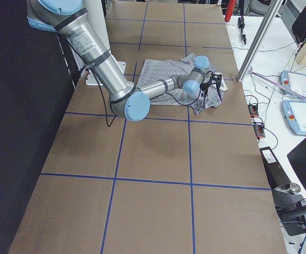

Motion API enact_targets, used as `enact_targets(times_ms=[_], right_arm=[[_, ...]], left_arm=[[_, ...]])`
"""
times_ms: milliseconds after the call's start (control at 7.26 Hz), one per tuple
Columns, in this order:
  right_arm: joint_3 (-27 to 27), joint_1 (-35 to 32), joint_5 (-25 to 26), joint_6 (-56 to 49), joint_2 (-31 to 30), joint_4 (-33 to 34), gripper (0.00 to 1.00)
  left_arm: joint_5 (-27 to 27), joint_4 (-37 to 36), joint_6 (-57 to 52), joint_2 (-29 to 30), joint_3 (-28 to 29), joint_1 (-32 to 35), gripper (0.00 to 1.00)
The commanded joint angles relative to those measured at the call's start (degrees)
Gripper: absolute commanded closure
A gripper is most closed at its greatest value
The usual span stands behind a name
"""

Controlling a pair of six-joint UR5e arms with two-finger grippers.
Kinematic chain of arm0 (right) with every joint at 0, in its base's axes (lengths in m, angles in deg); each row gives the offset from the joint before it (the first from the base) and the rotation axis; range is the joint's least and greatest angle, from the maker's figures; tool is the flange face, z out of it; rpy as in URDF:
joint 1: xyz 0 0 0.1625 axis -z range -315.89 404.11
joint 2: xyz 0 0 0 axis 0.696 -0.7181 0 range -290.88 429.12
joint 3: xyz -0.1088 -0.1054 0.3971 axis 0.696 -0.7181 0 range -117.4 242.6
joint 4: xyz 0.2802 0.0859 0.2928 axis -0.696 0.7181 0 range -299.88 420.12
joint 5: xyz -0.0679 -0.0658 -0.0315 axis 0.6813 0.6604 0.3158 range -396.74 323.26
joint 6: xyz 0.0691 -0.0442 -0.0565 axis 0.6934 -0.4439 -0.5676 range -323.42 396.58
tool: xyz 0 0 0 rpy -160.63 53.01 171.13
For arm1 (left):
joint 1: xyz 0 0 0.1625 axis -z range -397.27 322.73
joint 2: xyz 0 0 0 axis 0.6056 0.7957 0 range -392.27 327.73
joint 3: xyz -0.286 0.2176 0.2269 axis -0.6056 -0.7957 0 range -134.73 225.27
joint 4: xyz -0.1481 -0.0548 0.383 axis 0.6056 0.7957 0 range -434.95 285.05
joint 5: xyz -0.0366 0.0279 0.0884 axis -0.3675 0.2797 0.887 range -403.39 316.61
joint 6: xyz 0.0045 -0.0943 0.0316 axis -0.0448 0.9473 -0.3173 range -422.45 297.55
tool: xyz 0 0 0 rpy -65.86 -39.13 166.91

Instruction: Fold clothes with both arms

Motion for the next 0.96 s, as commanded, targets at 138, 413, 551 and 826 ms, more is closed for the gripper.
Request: enact_targets(times_ms=[138,413,551,826], right_arm=[[-10.62,4.34,7.50,2.51,8.79,-0.10,1.00],[-16.53,5.04,11.28,2.51,12.41,-0.19,1.00],[-17.51,5.04,12.60,2.33,12.60,-0.28,1.00],[-17.09,4.96,13.49,1.81,12.69,-0.54,0.00]], left_arm=[[0.00,0.00,-0.07,0.00,-0.04,0.00,0.00],[0.00,-0.09,0.02,0.00,-0.39,0.00,0.00],[0.00,-0.17,0.80,0.00,-1.08,-0.08,0.00],[-4.97,3.74,5.80,0.17,-0.39,-1.04,0.00]])
